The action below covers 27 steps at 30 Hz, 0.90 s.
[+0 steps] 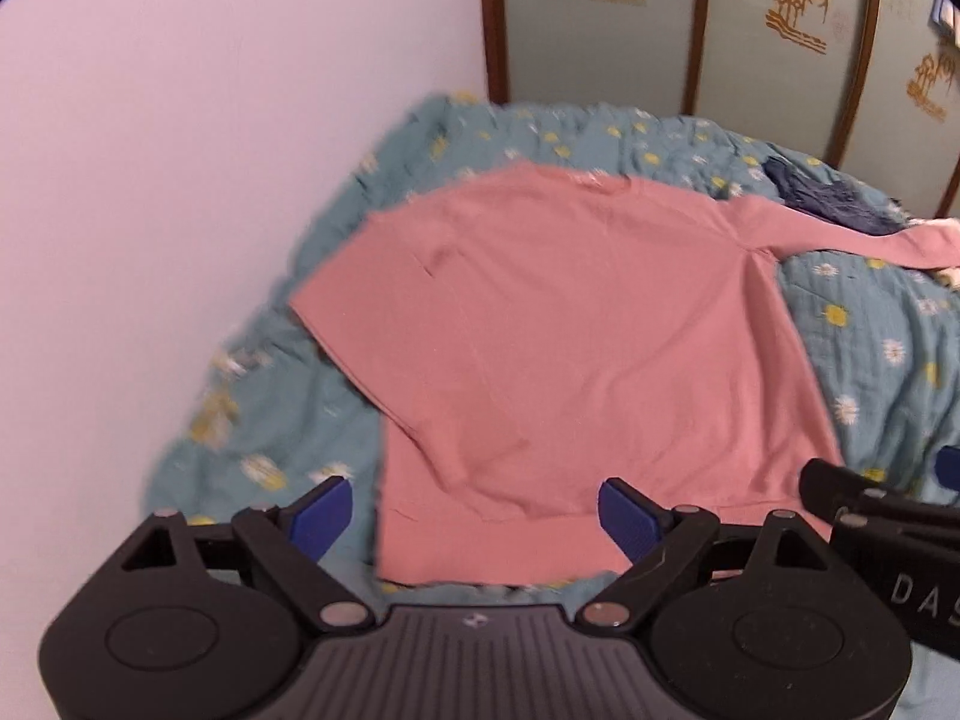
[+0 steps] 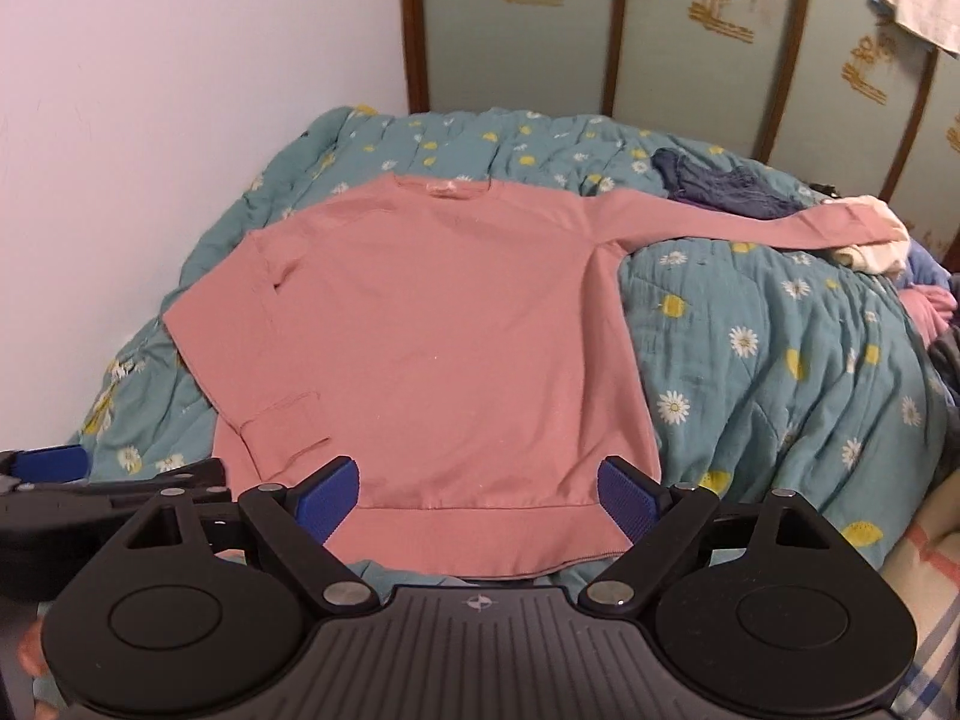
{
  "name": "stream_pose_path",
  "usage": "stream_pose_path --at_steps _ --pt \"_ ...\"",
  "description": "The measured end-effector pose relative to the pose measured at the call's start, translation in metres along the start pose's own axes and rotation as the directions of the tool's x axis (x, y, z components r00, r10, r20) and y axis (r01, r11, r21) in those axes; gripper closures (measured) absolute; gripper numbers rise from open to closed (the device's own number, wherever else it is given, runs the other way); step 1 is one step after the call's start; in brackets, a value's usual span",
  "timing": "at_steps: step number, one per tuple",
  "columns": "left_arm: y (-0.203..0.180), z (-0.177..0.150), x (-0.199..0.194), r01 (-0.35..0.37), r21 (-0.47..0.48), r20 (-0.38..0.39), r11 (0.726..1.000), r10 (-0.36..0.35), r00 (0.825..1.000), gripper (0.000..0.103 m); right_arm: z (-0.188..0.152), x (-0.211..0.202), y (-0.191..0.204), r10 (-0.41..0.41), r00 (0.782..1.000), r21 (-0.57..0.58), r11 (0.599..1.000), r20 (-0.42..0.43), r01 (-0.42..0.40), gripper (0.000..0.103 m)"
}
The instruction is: Fold clothes
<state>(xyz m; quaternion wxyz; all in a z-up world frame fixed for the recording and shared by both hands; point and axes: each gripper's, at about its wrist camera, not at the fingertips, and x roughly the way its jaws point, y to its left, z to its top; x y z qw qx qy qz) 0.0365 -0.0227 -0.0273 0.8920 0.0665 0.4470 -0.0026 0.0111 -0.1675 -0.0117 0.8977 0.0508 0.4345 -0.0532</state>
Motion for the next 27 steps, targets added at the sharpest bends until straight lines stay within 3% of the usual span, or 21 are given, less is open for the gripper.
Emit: stream_pose_path --at_steps 8,27 --pt "0.0086 0.0003 -0.0001 0.092 -0.041 -0.031 0.995 -0.094 0.995 0.014 0.0008 -0.0059 -0.0040 0.006 1.000 0.010 1.000 0.021 -0.006 0.016" --pt "0.0100 0.0001 0.0024 0.097 -0.057 -0.039 0.994 -0.099 0.994 0.014 0.0000 -0.0007 -0.0037 0.008 1.000 0.008 1.000 0.001 -0.008 0.016"
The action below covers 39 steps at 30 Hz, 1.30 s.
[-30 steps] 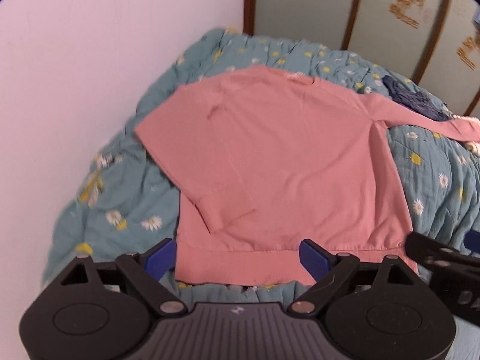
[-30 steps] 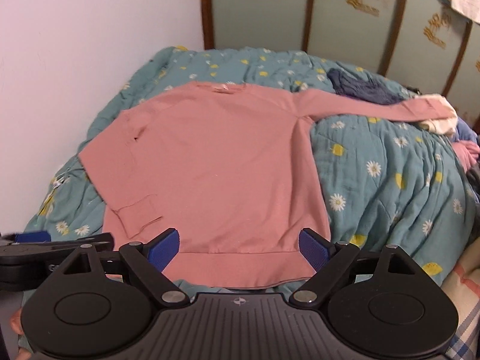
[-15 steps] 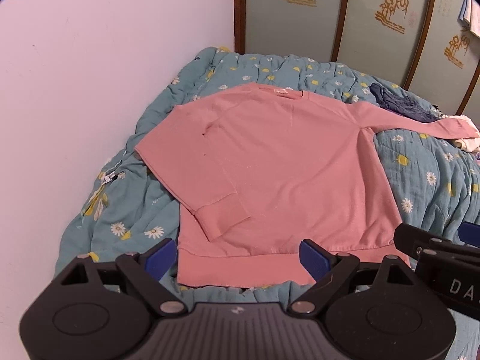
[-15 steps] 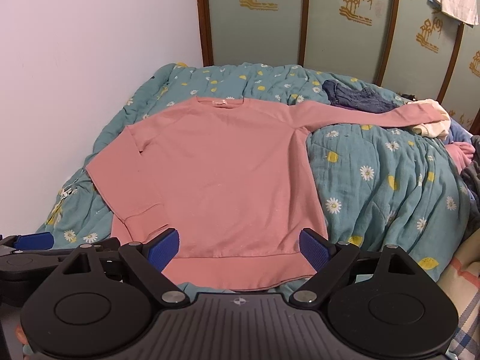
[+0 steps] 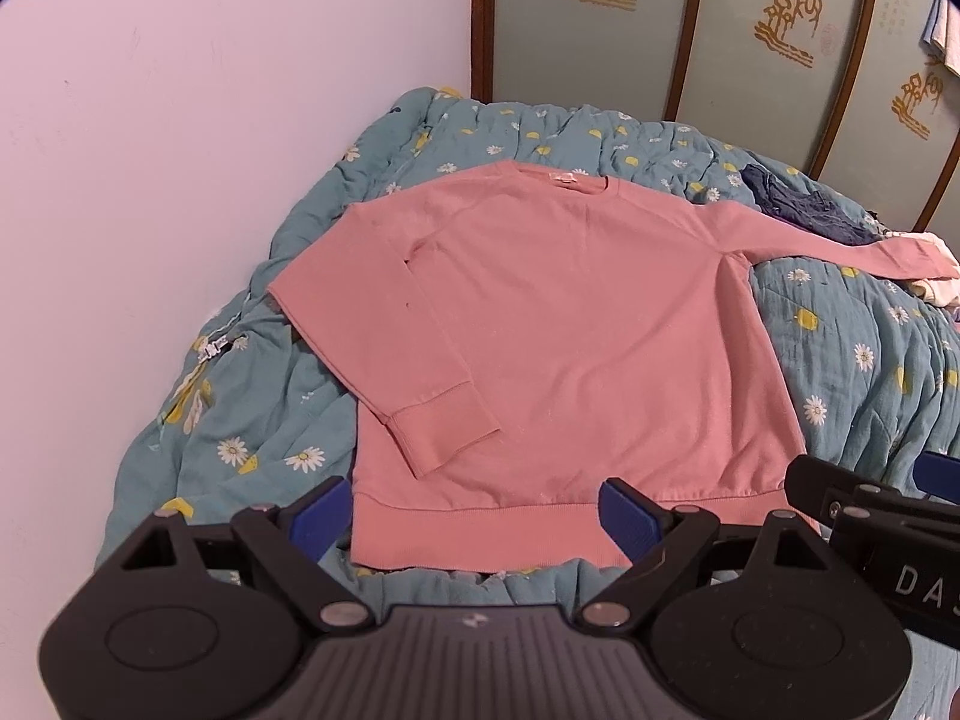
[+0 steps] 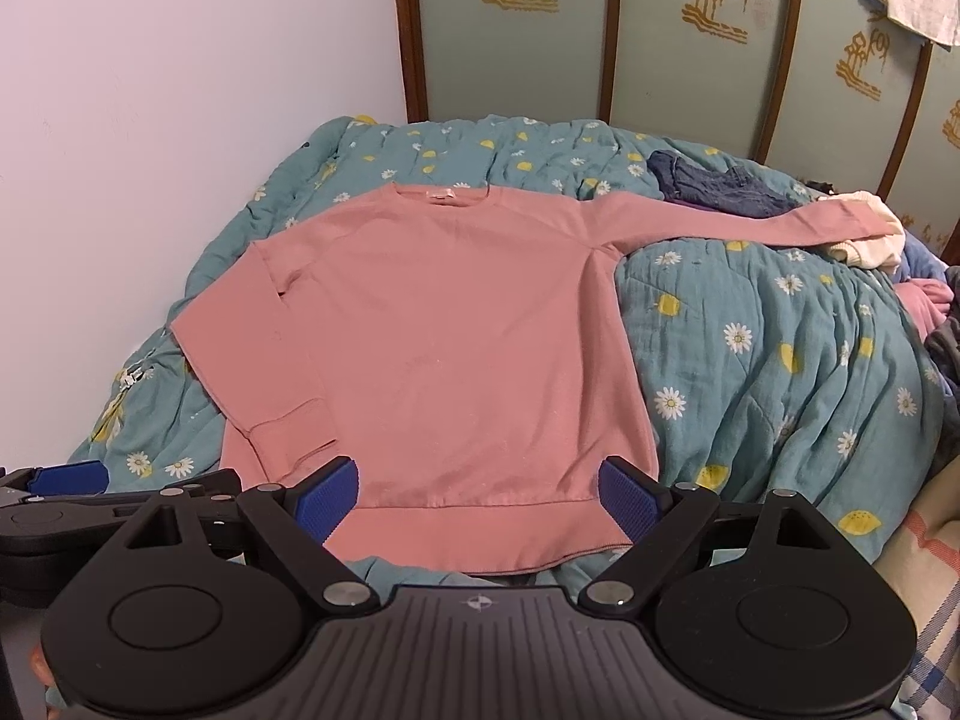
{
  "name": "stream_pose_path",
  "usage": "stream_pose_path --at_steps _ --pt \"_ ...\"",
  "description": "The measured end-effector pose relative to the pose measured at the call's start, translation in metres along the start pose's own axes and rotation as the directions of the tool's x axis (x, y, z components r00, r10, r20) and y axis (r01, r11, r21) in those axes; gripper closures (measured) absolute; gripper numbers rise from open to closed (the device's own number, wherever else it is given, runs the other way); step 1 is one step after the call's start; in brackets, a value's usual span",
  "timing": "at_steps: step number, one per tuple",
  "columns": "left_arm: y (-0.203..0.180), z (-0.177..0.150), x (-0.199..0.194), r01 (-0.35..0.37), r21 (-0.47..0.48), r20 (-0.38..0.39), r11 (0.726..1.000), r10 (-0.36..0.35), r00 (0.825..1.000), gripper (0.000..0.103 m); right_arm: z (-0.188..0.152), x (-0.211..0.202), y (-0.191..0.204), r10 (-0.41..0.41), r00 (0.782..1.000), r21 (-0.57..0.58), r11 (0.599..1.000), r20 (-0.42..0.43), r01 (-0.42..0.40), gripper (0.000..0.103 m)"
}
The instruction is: Fold clothes
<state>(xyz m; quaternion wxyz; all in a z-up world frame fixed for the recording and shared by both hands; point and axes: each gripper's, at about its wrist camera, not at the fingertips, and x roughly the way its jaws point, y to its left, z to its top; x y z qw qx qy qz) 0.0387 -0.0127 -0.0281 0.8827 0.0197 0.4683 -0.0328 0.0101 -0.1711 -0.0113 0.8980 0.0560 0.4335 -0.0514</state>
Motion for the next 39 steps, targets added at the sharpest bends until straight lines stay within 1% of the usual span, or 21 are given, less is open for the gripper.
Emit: stream_pose_path --at_steps 14,20,32,35,39 --pt "0.000 -0.001 -0.001 -0.006 0.000 0.004 1.000 0.006 1.000 0.014 0.000 -0.001 -0.001 0.014 1.000 0.004 1.000 -0.003 -0.014 0.016" --pt "0.003 -0.001 -0.003 0.007 -0.018 0.008 1.000 -0.007 1.000 0.014 0.000 -0.001 -0.001 0.028 1.000 0.005 1.000 -0.007 -0.028 0.016" --pt "0.002 0.000 -0.010 -0.010 0.006 0.030 1.000 0.009 0.999 0.014 0.001 0.003 -0.001 0.002 1.000 -0.001 1.000 -0.014 -0.002 0.016" --pt "0.005 0.001 -0.011 -0.009 -0.007 0.035 1.000 0.009 0.999 0.014 0.000 0.003 0.000 0.004 1.000 -0.013 1.000 -0.016 -0.004 0.016" --pt "0.004 0.001 -0.012 -0.032 0.000 0.043 0.999 0.032 0.999 0.014 0.000 0.005 0.002 -0.002 1.000 -0.019 1.000 -0.020 0.002 0.016"
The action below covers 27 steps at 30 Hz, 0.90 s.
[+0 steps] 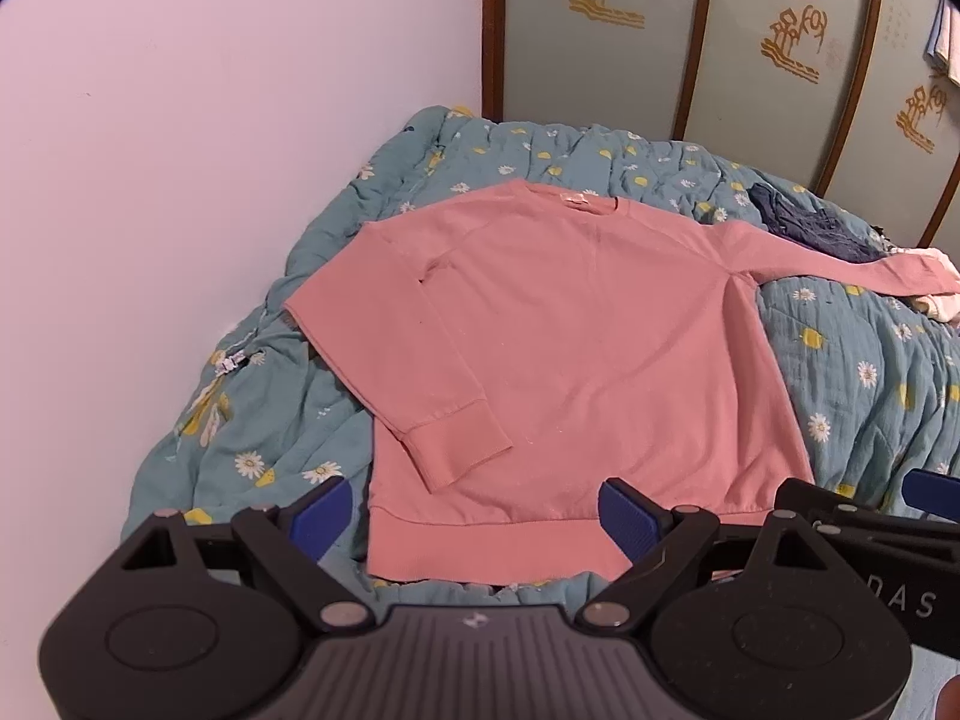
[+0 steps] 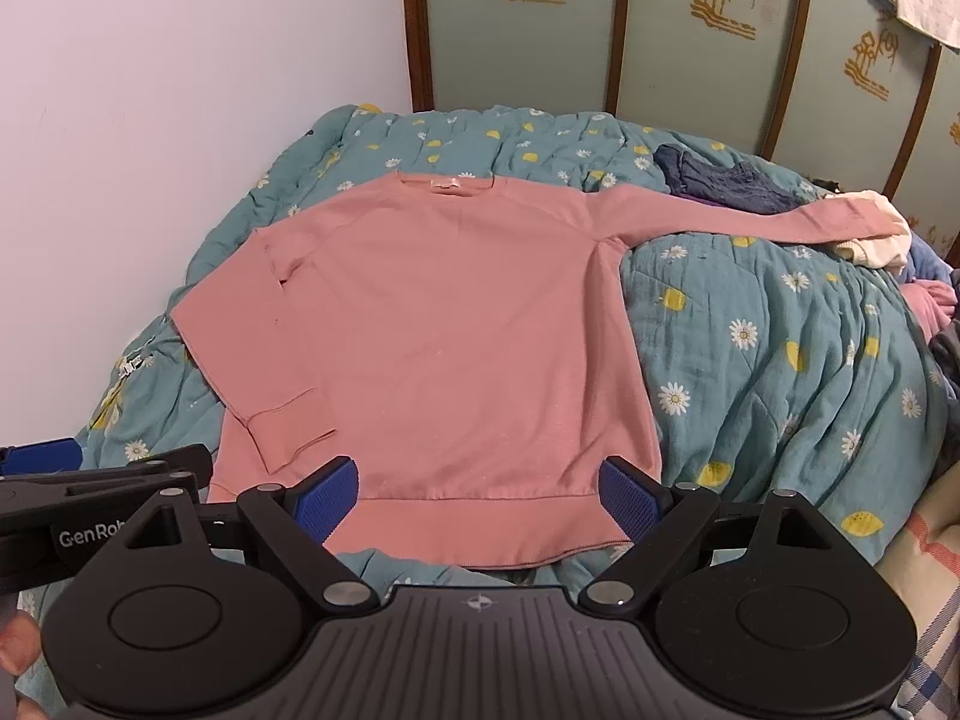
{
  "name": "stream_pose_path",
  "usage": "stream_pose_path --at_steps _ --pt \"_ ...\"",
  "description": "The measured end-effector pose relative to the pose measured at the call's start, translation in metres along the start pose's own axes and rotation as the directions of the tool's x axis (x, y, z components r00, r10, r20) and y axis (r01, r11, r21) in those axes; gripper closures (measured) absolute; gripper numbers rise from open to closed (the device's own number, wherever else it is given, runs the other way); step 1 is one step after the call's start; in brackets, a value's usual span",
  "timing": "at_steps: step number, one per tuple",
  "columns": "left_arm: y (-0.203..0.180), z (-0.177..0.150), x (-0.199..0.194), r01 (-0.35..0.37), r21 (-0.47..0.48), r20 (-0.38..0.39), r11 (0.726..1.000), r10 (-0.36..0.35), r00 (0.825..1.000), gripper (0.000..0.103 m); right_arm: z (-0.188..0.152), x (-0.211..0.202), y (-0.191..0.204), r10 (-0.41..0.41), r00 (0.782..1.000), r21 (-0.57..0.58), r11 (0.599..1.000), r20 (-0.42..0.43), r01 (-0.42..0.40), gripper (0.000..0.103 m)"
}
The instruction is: Fold clothes
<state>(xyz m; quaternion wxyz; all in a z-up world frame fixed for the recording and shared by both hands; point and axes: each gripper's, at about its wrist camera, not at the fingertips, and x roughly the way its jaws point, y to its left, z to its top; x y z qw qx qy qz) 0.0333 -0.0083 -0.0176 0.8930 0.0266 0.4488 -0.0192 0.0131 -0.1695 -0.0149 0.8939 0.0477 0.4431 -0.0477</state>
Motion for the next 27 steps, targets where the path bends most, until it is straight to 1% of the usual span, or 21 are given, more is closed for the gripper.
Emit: stream_pose_path --at_steps 19,27 --pt "0.0001 -0.0018 0.0034 -0.007 -0.004 -0.013 1.000 0.007 1.000 0.014 -0.0004 0.0053 -0.0013 -0.007 1.000 0.003 1.000 -0.014 0.007 0.016" --pt "-0.0007 -0.0024 0.0022 -0.009 0.004 -0.002 1.000 0.009 1.000 0.014 0.0000 0.0047 -0.0015 -0.010 1.000 0.004 1.000 -0.013 0.010 0.016"
